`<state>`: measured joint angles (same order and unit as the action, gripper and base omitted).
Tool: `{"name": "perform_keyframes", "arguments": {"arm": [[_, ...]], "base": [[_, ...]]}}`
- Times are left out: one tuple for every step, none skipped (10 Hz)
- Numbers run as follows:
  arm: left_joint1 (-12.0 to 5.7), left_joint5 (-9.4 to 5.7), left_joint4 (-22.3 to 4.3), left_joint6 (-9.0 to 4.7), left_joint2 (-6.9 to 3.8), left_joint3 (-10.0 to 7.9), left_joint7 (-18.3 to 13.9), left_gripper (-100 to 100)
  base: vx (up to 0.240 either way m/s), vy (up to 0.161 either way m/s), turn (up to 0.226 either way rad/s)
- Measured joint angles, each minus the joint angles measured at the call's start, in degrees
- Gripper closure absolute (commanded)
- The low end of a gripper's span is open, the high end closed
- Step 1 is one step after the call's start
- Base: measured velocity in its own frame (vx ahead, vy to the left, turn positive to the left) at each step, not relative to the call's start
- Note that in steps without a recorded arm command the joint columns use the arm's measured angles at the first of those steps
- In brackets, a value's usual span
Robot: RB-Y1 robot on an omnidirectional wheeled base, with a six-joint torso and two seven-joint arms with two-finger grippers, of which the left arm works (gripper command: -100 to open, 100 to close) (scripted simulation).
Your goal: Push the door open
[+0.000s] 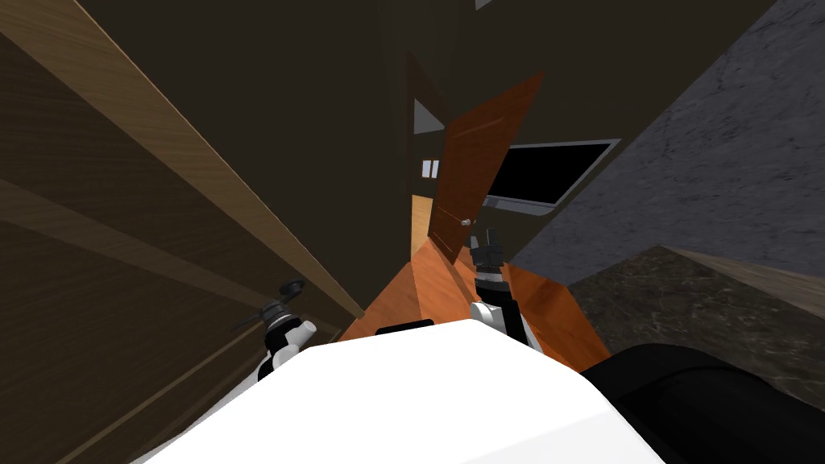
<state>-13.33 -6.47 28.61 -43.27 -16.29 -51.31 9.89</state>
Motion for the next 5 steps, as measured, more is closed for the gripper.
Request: {"name": "perform_keyframes", "arguments": {"arm": [[0.36,-0.14,1.1,0.15,0.58,-0.35,0.3,100],[1.10,-0.42,3.5,1.34,1.49,-0.97,0.7,100],[0.61,-0.61,3.2,1.55,1.29,-1.41,1.3,100],[0.74,-0.66,3.7,1.23,1.72,-1.54,1.5,100],[0.33,-0.68,2.8,0.58,1.52,-1.63,1.7,100]], "base": [[-0.008,0.040,-0.082],[-0.017,0.034,-0.038],[-0.010,0.025,0.016],[-0.005,0.011,-0.002],[-0.004,-0.001,0.016]]}}
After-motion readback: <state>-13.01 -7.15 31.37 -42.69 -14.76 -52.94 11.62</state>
